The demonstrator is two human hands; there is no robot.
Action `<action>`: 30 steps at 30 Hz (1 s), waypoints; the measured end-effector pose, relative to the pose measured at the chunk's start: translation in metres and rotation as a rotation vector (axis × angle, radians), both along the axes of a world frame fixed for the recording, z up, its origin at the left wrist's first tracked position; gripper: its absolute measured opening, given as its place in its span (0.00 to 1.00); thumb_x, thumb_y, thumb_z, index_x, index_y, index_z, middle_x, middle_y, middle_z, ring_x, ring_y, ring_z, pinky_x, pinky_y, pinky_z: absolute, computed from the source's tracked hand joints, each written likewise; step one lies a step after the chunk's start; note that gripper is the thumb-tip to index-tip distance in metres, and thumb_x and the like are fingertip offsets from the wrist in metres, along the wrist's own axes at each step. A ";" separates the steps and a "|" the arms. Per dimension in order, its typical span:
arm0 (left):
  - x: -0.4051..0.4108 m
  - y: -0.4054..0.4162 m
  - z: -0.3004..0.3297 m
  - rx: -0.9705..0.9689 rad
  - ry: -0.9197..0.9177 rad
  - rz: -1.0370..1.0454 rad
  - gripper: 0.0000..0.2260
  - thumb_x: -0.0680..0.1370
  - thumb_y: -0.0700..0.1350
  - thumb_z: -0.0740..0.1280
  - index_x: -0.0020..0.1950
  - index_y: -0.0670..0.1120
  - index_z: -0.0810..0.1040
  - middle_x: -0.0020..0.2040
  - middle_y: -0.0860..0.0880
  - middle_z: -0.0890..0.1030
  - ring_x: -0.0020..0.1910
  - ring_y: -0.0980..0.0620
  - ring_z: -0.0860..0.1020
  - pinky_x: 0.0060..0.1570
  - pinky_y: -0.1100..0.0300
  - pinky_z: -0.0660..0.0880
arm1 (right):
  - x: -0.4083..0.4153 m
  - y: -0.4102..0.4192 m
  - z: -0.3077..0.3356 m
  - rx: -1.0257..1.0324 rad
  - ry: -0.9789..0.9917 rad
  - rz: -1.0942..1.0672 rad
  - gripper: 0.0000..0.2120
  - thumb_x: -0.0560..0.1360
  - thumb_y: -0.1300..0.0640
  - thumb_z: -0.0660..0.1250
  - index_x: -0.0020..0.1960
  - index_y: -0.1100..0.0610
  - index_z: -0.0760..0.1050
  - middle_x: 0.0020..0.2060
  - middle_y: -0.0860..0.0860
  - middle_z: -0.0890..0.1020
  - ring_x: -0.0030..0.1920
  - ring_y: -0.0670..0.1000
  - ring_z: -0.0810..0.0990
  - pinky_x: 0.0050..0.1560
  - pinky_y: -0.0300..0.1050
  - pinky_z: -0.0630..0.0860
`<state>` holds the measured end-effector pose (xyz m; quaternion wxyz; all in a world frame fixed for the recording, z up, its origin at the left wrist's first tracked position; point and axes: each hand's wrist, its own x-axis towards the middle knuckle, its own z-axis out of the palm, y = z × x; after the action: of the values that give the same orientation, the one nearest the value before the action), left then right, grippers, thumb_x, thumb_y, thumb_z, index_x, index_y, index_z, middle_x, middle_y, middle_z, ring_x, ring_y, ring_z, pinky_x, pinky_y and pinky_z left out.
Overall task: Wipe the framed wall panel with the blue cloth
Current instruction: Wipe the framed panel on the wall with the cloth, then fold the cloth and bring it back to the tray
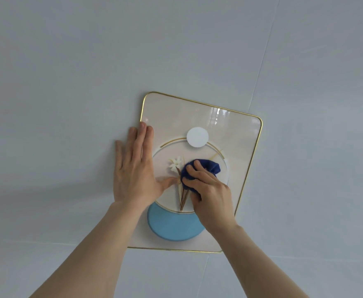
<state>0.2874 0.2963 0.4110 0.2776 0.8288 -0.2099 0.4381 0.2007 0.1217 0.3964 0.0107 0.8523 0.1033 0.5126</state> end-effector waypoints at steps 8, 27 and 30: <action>-0.049 0.026 0.022 0.090 0.021 -0.051 0.51 0.70 0.64 0.75 0.84 0.48 0.52 0.85 0.48 0.55 0.84 0.43 0.53 0.82 0.42 0.47 | -0.062 0.021 0.056 0.512 0.409 0.055 0.17 0.71 0.68 0.73 0.53 0.51 0.88 0.48 0.48 0.88 0.47 0.46 0.83 0.51 0.34 0.77; -0.166 -0.049 -0.040 0.104 0.624 -0.730 0.07 0.74 0.59 0.69 0.46 0.58 0.80 0.41 0.56 0.85 0.45 0.53 0.83 0.54 0.45 0.80 | -0.204 -0.052 -0.036 1.488 0.709 0.611 0.17 0.79 0.55 0.74 0.61 0.64 0.77 0.55 0.61 0.87 0.53 0.61 0.86 0.54 0.54 0.82; -0.178 -0.074 -0.038 0.079 0.613 -0.709 0.05 0.77 0.56 0.70 0.43 0.58 0.78 0.38 0.55 0.83 0.41 0.52 0.81 0.50 0.48 0.80 | -0.226 -0.076 -0.043 1.358 0.845 0.606 0.19 0.80 0.53 0.73 0.68 0.56 0.77 0.61 0.60 0.85 0.62 0.61 0.84 0.60 0.56 0.82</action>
<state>0.1094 0.2219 0.3730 0.4276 0.8071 -0.4049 0.0429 -0.0251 0.0452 0.3537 -0.6793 0.7291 -0.0075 0.0831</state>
